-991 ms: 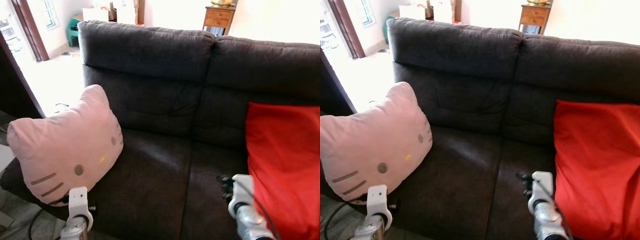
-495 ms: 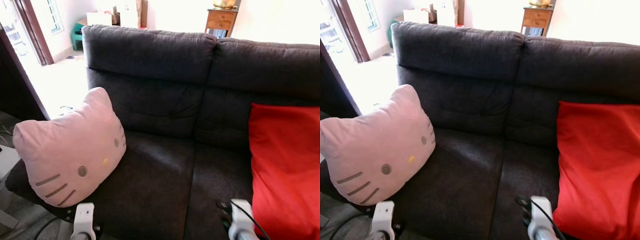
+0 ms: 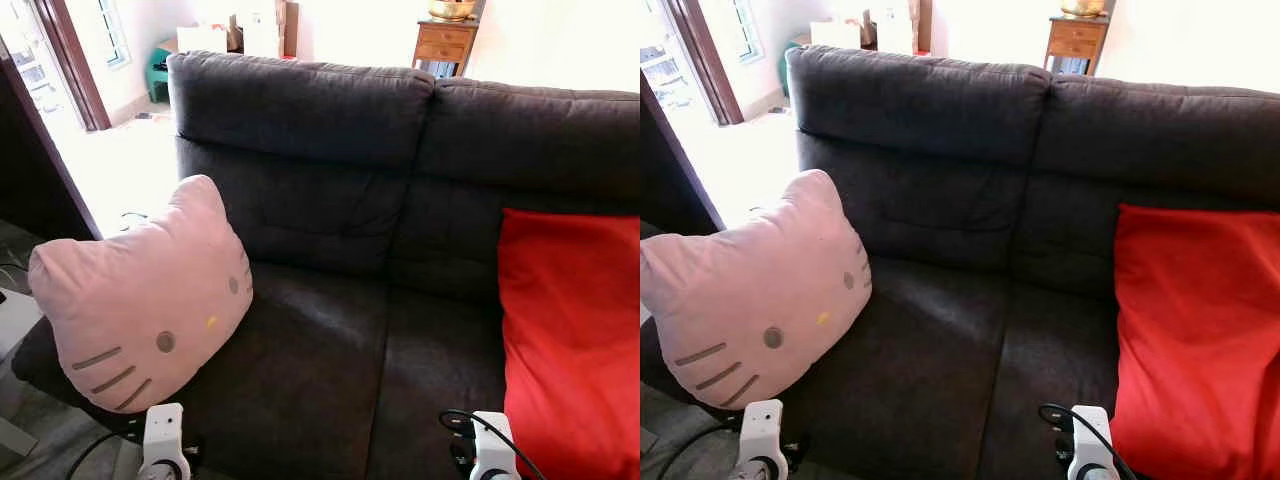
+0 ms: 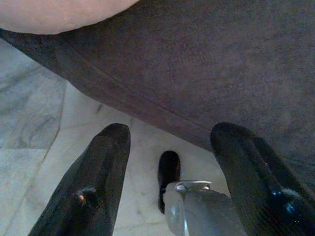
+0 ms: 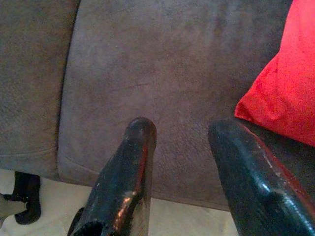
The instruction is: Move the pillow to the sofa from floor
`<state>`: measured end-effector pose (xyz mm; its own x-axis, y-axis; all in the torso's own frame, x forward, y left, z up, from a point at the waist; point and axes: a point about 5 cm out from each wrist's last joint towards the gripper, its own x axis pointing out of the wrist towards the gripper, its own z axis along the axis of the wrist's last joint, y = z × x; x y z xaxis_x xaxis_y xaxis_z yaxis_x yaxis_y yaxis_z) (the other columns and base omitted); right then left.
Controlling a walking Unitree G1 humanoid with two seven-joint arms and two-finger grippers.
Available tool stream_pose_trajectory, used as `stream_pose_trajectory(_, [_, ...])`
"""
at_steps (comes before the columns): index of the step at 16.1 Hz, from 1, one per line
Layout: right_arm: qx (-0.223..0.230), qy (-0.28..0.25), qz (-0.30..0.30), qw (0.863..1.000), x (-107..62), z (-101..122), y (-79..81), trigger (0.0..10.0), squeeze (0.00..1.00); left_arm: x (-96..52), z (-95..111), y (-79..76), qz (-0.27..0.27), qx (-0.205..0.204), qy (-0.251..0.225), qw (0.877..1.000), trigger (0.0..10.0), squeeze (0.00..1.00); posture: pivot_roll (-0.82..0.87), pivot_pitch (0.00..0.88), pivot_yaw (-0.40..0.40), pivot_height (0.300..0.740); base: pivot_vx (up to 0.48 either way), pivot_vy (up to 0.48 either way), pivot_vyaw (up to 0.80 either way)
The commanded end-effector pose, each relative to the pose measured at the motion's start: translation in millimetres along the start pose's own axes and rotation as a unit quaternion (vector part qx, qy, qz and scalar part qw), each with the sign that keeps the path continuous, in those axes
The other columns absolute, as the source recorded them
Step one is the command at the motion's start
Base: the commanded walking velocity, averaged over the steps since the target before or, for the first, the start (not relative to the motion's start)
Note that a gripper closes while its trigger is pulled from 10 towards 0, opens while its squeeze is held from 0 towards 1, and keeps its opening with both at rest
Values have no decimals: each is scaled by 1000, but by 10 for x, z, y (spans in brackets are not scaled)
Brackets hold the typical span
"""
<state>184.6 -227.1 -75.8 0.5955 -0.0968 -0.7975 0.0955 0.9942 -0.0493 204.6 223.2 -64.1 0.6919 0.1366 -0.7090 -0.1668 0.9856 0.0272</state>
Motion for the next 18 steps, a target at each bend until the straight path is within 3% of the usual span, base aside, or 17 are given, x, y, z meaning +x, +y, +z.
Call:
stream_pose_trajectory(1, [5,-10,2,1000,0,31,-16,10000,0,16,48,-24,-6,4,-3,1000,10000,0,88,0,-69,740,0,0,0])
stream_pose_trajectory(6, [-13,-6,18,1000,-14,-11,-33,10000,0,38,169,14,3,19,-20,1000,10000,0,86,0,-85,740,0,0,0])
stream_pose_trajectory(8, [-24,3,27,999,-15,-32,-18,10000,0,64,255,-38,-15,5,-22,1000,10000,0,79,0,-89,740,0,0,0])
stream_pose_trajectory(10, [-26,6,32,999,-17,-45,-15,10000,0,75,209,-183,-61,33,10,998,10000,0,76,0,-86,740,0,0,0])
stream_pose_trajectory(12, [-22,6,31,999,-14,-35,-9,10000,0,73,195,-254,-73,68,9,995,10000,0,65,1,-77,740,0,0,0])
stream_pose_trajectory(18, [-6,-8,13,1000,-5,35,-48,10000,0,90,312,-277,-87,56,-12,995,10000,0,22,0,-34,740,0,0,0])
